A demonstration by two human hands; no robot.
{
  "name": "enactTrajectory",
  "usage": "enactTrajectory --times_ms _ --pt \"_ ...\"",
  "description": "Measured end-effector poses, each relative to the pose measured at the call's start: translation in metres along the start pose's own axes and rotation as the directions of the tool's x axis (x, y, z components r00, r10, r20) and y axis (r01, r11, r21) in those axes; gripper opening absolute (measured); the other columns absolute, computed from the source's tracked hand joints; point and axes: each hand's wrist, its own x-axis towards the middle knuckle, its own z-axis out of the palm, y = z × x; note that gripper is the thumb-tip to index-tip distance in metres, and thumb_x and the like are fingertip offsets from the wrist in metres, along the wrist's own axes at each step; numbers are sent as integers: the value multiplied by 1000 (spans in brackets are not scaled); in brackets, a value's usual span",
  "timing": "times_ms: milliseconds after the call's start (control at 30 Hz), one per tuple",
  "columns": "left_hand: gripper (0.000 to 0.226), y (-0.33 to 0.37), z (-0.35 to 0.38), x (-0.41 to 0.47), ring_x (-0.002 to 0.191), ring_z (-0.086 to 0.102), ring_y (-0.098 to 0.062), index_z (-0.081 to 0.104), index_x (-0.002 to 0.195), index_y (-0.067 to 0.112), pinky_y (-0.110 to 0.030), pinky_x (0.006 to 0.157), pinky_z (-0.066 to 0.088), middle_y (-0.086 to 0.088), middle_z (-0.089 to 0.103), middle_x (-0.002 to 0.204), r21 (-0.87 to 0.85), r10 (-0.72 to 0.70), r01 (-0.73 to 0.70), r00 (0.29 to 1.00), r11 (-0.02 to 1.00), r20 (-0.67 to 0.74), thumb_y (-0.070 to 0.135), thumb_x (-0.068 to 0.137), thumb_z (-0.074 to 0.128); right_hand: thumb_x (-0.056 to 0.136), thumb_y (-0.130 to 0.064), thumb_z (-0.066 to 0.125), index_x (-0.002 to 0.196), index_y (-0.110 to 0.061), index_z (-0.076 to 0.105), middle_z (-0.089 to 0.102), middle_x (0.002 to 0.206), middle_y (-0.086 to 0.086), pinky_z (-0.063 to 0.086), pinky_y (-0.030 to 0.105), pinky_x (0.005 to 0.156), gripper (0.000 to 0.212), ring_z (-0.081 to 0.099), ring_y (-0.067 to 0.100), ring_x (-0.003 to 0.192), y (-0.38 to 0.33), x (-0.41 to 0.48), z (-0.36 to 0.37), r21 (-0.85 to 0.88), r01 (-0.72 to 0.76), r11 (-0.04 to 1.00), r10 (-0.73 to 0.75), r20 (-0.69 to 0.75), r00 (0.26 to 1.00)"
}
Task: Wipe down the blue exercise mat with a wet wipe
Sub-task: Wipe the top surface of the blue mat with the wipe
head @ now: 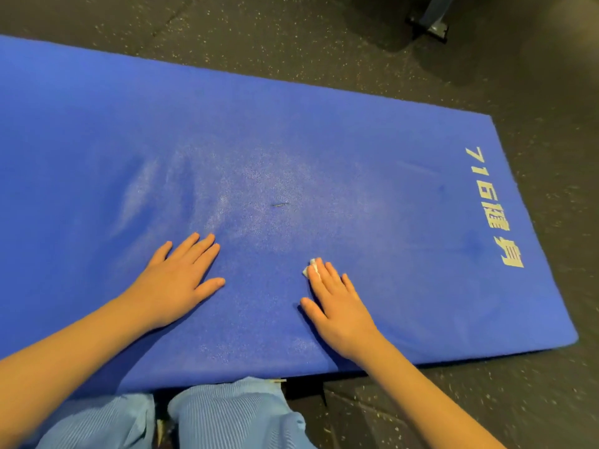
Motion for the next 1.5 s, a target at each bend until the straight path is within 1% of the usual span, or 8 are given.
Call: enactTrajectory --times_ms 200,367,567,700,833,933,1267,1500 --pt "107 1 2 -2 148 -8 -12 3 154 24 -40 119 0 9 -9 160 21 -27 27 999 999 -28 71 61 -18 75 -61 -8 154 -22 10 1 162 -5 -2 37 118 90 -3 17 148 28 -6 2 -35 -198 980 193 -111 975" --pt "96 5 0 -6 148 -6 -12 6 154 24 -41 119 1 9 -6 161 38 -45 47 998 998 -47 72 72 -9 74 -78 -19 153 -29 2 -13 155 -18 -14 23 114 95 -19 2 142 -2 -61 19 69 81 994 -81 0 997" --pt "65 8 -2 -5 148 -4 -13 6 154 22 -41 119 3 7 -4 161 53 -72 74 997 996 -39 52 99 21 79 -59 -8 153 -26 11 -2 160 -11 -8 29 116 84 -7 12 148 29 -57 17 22 -112 993 114 -122 986" --pt "63 15 0 -6 149 -1 -16 7 155 21 -42 119 6 5 -2 162 53 -98 101 994 994 -54 49 100 23 88 -69 -6 151 -31 6 -6 157 -19 -9 24 117 75 -15 0 144 8 -86 27 130 109 985 -106 -33 994" --pt "62 17 -1 -6 149 2 -17 11 154 20 -43 118 7 4 2 162 31 -109 111 992 993 -64 47 101 25 99 -55 2 148 -21 33 26 156 -6 7 31 114 67 22 17 145 37 -91 21 -9 2 1000 -3 -119 993" --pt "60 26 -6 -4 149 3 -16 14 154 20 -41 119 6 4 4 162 33 -87 89 995 996 -55 47 102 25 87 -72 -5 152 -24 19 5 158 -13 -5 25 117 84 3 10 148 37 -92 25 80 -28 996 39 -139 989" --pt "105 89 -18 -10 147 -4 -7 14 153 32 -33 117 -3 16 1 160 23 277 -281 955 959 107 76 59 -6 67 -35 85 141 -11 37 46 145 10 37 44 106 91 41 32 132 84 -91 22 -249 142 958 -201 -233 951" --pt "111 107 -35 -25 146 -10 -7 6 153 35 -36 117 -6 18 -7 159 -35 351 -351 914 936 203 93 61 26 82 -22 43 121 -6 48 67 118 15 39 36 97 42 67 31 103 79 -84 -15 -427 297 854 -478 -418 773"
